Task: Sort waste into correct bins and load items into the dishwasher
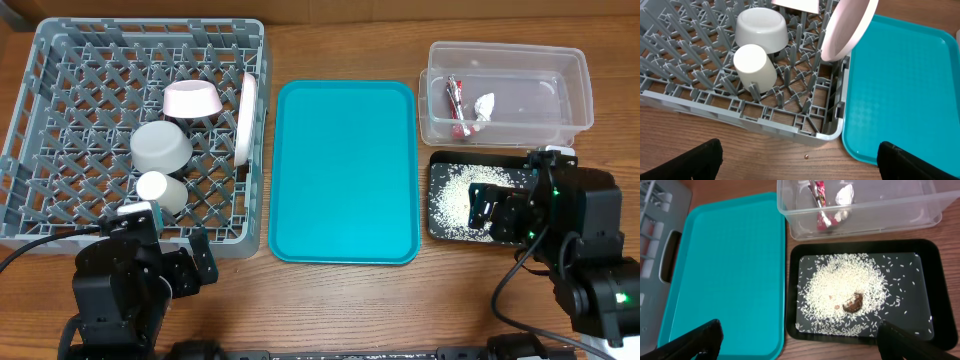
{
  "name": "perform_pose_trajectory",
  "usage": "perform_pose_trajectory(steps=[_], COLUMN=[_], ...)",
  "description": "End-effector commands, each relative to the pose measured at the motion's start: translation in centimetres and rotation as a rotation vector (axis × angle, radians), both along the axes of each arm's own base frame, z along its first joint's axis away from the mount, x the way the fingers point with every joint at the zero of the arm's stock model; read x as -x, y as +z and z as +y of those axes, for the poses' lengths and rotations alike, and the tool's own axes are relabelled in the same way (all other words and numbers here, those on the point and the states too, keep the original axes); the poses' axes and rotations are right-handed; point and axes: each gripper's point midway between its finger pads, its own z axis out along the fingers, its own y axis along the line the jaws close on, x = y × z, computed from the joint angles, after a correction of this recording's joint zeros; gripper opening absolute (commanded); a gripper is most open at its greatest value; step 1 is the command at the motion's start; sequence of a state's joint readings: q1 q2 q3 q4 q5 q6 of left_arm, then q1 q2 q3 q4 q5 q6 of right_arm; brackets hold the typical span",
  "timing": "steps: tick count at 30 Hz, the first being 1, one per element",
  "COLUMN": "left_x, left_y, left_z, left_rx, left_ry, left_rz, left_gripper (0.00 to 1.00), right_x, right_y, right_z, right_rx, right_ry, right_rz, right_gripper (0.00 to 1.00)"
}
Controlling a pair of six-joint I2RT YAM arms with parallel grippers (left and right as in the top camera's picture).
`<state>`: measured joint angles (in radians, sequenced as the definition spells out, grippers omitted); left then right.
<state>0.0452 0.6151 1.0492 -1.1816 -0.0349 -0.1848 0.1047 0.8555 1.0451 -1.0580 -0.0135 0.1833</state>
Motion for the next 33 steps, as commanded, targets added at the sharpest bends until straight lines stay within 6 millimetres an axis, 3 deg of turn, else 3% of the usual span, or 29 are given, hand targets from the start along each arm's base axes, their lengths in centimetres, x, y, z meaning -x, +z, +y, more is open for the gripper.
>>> perform_pose_trajectory(steps=[1,8,15,29,33], left_x=[0.1,0.1,0.1,0.1,0.1], left_y=[-0.1,-0.1,-0.1,-0.1,-0.1], left_z=[0.0,0.0,0.0,0.0,0.0], left_rx=[-0.004,-0.004,-0.004,-0.004,-0.004], left_ry=[0.002,0.002,0.002,0.002,0.002], left_rz=[-0.003,-0.003,-0.003,-0.003,-0.003], left_gripper=[1.00,1.00,1.00,1.00,1.00], right_x=[-0.3,0.5,-0.1,0.0,-0.1], right_y=[-0.5,0.2,2.0,-0.4,-1.5], right_z=[-0.2,-0.3,-0.3,-0.3,-0.6], right_rx=[0.010,0.013,0.012,-0.040,-0.036], right_ry=[-0.012,-0.006,0.018,0.003,-0.008], right_rz=[0.015,-0.026,-0.351,-0.913,-0.965], right_gripper=[1.00,1.00,1.00,1.00,1.00])
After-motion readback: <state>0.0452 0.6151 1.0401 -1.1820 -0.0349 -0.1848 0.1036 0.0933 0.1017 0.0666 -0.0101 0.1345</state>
